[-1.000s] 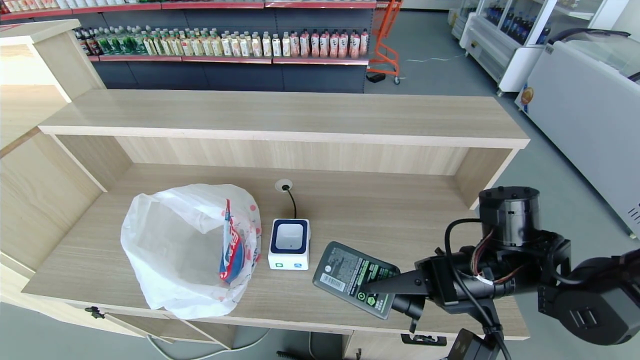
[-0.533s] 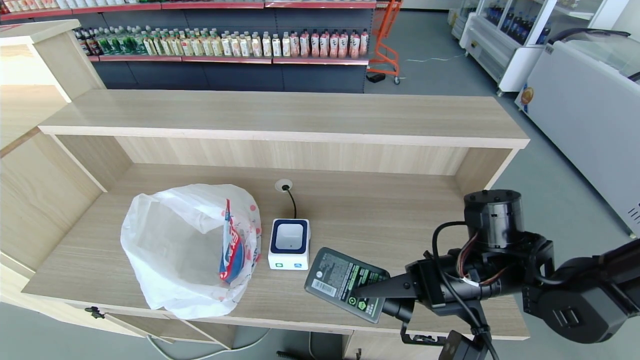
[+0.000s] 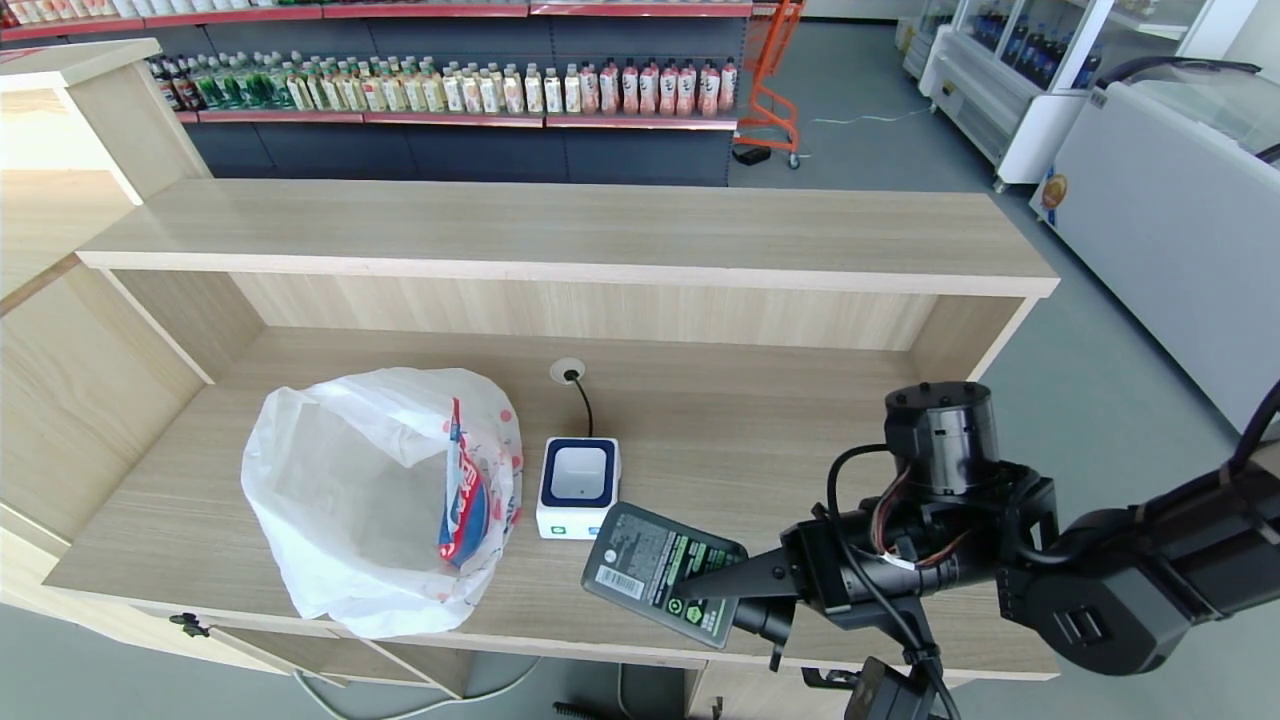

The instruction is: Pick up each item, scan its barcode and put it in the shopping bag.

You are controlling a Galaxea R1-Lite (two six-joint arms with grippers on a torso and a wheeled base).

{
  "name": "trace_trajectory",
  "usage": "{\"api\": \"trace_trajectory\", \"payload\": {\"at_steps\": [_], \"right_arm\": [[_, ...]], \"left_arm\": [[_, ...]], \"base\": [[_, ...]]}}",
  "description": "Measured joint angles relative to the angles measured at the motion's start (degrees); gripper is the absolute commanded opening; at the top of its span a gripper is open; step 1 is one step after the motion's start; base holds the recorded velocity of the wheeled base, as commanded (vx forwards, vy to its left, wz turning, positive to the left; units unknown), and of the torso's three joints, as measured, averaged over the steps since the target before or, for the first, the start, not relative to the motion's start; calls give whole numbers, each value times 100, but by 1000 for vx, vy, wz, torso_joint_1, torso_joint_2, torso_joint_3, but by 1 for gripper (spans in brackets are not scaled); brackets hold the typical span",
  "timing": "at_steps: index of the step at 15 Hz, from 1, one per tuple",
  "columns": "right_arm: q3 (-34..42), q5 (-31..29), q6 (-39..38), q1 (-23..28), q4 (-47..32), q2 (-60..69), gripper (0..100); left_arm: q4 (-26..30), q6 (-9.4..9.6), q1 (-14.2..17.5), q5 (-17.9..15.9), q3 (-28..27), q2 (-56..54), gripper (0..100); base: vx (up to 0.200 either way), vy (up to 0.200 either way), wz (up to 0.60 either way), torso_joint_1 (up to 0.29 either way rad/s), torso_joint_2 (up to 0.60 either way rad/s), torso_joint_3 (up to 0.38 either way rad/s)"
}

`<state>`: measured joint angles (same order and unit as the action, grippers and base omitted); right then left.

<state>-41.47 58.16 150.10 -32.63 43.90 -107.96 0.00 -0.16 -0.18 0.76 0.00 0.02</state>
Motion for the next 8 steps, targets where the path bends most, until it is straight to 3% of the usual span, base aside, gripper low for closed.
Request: {"api": "trace_trajectory", "payload": {"at_steps": [8], "right_arm": [[-22,0,-9,0,-6,-50,0]], "left_arm": [[0,0,0,0,0,0,100]], "base": [[0,0,0,0,0,0]]}}
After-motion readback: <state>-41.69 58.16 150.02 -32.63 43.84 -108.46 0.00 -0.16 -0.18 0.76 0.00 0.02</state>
